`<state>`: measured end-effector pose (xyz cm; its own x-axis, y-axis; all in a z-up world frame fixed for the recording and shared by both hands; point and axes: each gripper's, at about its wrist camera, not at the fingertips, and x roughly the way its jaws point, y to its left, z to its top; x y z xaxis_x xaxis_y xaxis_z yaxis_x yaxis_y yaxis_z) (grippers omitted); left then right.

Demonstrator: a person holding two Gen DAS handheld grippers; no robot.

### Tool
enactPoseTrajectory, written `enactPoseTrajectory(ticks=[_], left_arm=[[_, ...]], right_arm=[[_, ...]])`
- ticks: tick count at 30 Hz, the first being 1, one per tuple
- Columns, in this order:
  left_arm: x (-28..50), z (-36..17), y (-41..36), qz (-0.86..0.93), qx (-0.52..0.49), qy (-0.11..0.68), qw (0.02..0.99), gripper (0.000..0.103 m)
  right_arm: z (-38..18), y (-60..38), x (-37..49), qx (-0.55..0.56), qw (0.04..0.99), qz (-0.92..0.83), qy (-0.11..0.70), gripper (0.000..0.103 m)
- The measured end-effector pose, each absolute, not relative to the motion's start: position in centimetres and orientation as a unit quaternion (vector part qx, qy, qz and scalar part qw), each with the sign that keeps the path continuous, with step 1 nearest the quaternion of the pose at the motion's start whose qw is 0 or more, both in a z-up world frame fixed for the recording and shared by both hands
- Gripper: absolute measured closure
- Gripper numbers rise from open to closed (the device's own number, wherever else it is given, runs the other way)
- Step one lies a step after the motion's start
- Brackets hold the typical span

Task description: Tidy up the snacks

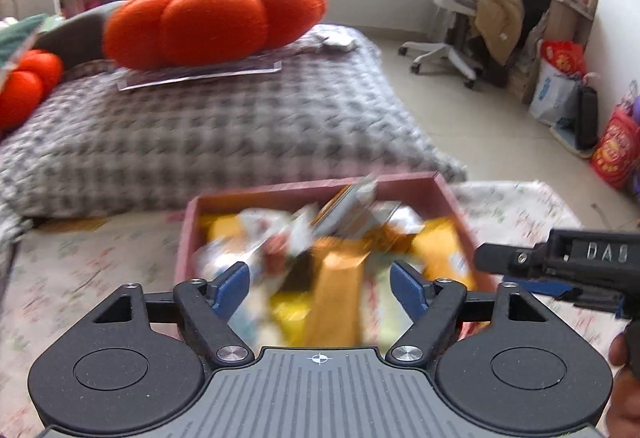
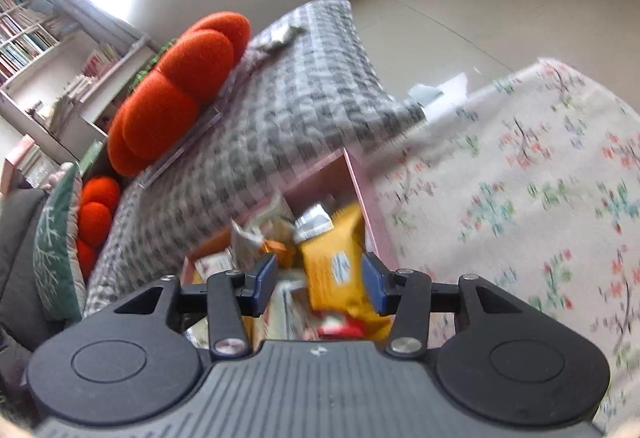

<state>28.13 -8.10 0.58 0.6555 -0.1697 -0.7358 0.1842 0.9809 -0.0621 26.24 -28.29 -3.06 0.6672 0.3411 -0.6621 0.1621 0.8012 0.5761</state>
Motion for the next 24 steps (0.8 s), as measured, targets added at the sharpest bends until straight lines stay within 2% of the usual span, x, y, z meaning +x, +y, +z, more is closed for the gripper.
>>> enactPoseTrajectory(ticks=[5,12,24], left_arm=[[24.8,-1.0,-5.1,-0.063,0.006,0.437,0.897,0.021],[19.9,0.2,-3.4,-0.049,0.018,0.426,0.903,0.021],[9.6,2.5,-3.7,-0.048,0.01,0.412,0.91,0.021]], right_arm=[[-3.4,-26.1,24.5,0.308,0.843,0.08,0.434,0.059],[-2.4,-21.9,19.6,0.195,0.861,0.076,0.463,0.055],[0.4,-20.4,9.0,0.126,0.89,0.089,0.429,0.046]])
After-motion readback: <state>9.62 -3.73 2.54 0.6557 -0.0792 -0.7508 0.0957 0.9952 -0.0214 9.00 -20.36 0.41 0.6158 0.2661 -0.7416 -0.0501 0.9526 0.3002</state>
